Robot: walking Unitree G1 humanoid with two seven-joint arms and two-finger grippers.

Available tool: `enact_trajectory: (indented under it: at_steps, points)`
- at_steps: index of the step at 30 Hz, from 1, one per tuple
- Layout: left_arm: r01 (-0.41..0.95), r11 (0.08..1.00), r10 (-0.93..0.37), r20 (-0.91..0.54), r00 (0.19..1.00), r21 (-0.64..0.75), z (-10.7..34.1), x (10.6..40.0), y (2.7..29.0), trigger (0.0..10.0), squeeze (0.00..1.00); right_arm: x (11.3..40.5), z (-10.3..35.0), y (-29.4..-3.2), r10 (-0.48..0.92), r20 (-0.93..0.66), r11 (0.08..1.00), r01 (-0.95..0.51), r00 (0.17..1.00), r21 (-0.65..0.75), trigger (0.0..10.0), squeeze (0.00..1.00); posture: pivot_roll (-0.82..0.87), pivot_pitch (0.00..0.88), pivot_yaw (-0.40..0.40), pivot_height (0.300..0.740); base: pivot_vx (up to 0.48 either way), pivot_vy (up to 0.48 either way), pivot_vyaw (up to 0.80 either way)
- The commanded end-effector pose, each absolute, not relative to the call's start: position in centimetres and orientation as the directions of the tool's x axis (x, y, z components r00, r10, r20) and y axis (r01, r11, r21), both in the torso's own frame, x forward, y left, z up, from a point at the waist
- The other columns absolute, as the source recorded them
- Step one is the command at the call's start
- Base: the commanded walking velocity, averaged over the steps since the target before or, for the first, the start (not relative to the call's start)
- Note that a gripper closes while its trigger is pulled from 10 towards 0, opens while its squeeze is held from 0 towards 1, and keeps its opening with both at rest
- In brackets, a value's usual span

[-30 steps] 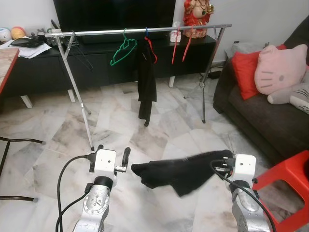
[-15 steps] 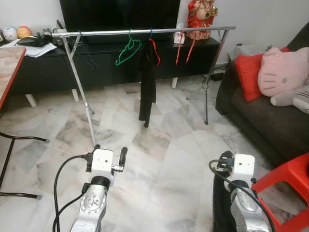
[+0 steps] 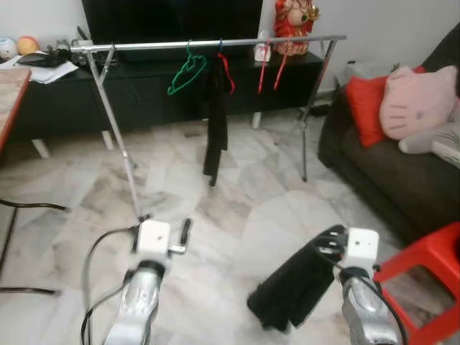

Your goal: Hang hanger

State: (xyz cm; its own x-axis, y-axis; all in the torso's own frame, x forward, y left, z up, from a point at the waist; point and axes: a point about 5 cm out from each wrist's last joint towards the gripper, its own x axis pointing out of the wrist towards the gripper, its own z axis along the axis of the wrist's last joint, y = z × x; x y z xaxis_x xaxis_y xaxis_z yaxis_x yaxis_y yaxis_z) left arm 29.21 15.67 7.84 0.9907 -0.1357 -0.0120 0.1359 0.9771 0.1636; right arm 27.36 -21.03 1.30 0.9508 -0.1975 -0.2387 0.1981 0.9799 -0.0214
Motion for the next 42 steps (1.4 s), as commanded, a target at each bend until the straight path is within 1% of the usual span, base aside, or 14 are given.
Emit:
enact_trajectory:
  at_steps: [1,5,8,11,13,15,16,21,22,32,39,42]
  points:
    - [0.144,0.978,-0.159,0.095,0.983,0.152,11.0,31.2,16.8,10.0,0.00,26.6,0.3,-20.7,-0.218,-0.255,0.975,0.219,0.942,-0.025,10.0,0.00,0.03,0.000,-0.032,0.740,0.255,0.000,0.00]
    - [0.144,0.978,-0.159,0.092,0.983,0.153,10.9,31.2,16.8,10.0,0.00,26.5,0.4,-21.0,-0.230,-0.249,0.972,0.232,0.941,-0.024,10.0,0.00,0.04,0.000,-0.029,0.740,0.257,0.000,0.00]
    - [0.158,0.981,-0.166,0.072,0.983,0.114,10.2,30.4,16.0,10.0,0.00,26.4,0.2,-20.8,-0.226,-0.254,0.974,0.227,0.940,-0.026,10.0,0.00,0.04,0.000,-0.035,0.740,0.263,0.000,0.00]
    - [0.178,0.976,-0.187,0.067,0.980,0.122,9.8,30.3,15.6,10.0,0.00,26.5,0.2,-20.6,-0.221,-0.249,0.975,0.220,0.943,-0.029,10.0,0.00,0.04,0.000,-0.033,0.740,0.274,0.000,0.00]
    - [0.176,0.978,-0.185,0.069,0.980,0.116,9.8,30.4,15.8,10.0,0.00,26.6,0.1,-20.5,-0.223,-0.243,0.974,0.223,0.944,-0.029,10.0,0.00,0.03,0.000,-0.029,0.740,0.281,0.000,0.00]
    - [0.175,0.975,-0.186,0.073,0.980,0.137,9.8,30.4,16.0,10.0,0.00,26.6,0.2,-20.6,-0.226,-0.239,0.974,0.225,0.944,-0.030,10.0,0.00,0.03,0.000,-0.028,0.740,0.281,0.000,0.00]
    - [0.167,0.971,-0.182,0.072,0.981,0.172,9.6,30.2,16.2,10.0,0.00,26.7,0.2,-20.6,-0.228,-0.236,0.973,0.227,0.945,-0.031,10.0,0.00,0.03,0.000,-0.027,0.740,0.277,0.000,0.00]
    - [0.145,0.972,-0.157,0.055,0.986,0.187,9.0,29.5,16.9,10.0,0.00,26.5,0.2,-20.7,-0.225,-0.233,0.974,0.222,0.946,-0.039,10.0,0.00,0.03,0.000,-0.028,0.740,0.280,0.000,0.00]
    - [0.120,0.977,-0.130,0.045,0.990,0.177,8.7,29.1,17.3,10.0,0.00,26.5,0.1,-20.7,-0.224,-0.231,0.975,0.220,0.947,-0.043,10.0,0.00,0.02,0.000,-0.032,0.740,0.292,0.000,0.00]
    - [0.010,0.985,-0.015,0.026,1.000,0.171,7.8,28.5,19.6,10.0,0.00,26.8,0.3,-20.5,-0.193,-0.220,0.981,0.183,0.956,-0.068,10.0,0.00,0.01,0.000,-0.046,0.740,0.296,0.000,0.00]
    - [-0.008,0.987,0.004,0.028,1.000,0.162,7.8,28.6,19.7,10.0,0.00,27.0,0.4,-20.3,-0.176,-0.215,0.984,0.164,0.960,-0.074,10.0,0.00,0.00,0.000,-0.046,0.740,0.305,0.000,0.00]
    - [0.002,0.988,-0.006,0.025,1.000,0.155,7.7,28.7,19.3,10.0,0.00,27.1,0.5,-20.3,-0.175,-0.213,0.984,0.162,0.961,-0.076,10.0,0.00,0.00,0.000,-0.043,0.740,0.304,0.000,0.00]
